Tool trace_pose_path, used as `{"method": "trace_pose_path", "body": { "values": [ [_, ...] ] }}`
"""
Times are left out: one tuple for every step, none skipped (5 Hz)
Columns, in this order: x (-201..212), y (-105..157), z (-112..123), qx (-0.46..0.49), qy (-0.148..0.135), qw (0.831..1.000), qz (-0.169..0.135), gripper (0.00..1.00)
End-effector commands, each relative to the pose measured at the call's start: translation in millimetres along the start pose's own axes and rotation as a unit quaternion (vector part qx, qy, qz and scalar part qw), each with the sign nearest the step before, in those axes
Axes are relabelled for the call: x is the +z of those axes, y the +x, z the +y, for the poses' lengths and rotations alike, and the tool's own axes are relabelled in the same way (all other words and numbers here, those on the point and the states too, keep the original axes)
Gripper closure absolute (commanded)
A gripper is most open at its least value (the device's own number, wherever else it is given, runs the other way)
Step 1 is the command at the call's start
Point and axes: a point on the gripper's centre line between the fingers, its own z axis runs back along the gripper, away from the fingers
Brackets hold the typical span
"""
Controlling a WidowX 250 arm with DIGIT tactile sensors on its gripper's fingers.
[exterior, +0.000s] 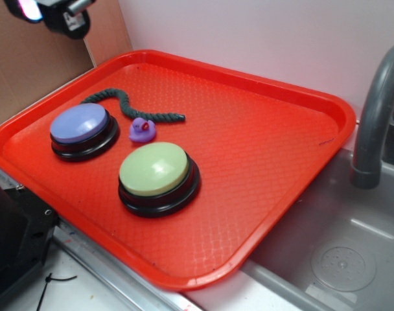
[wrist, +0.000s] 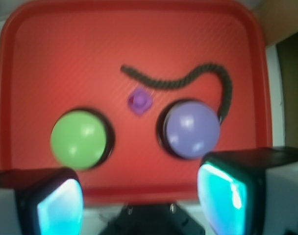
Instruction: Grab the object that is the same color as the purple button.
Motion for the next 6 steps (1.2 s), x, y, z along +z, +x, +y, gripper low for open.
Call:
{"method": "trace_pose_path", "body": {
  "values": [
    [-30.6, 36.6, 5.3, -0.013, 0.041, 0.998, -0.035, 0.0],
    [-55.2, 48.0, 3.8, -0.027, 0.049, 0.998, -0.02, 0.0],
    [-76.5, 52.7, 2.9, -0.041, 0.052, 0.998, -0.007, 0.0],
    [-99.6, 58.4, 6.5, -0.043, 0.068, 0.997, 0.006, 0.0],
    [-115.4, 58.8, 6.2, -0.051, 0.074, 0.996, 0.023, 0.0],
    [-127.1, 57.6, 9.9, -0.047, 0.072, 0.996, 0.036, 0.0]
  ]
}}
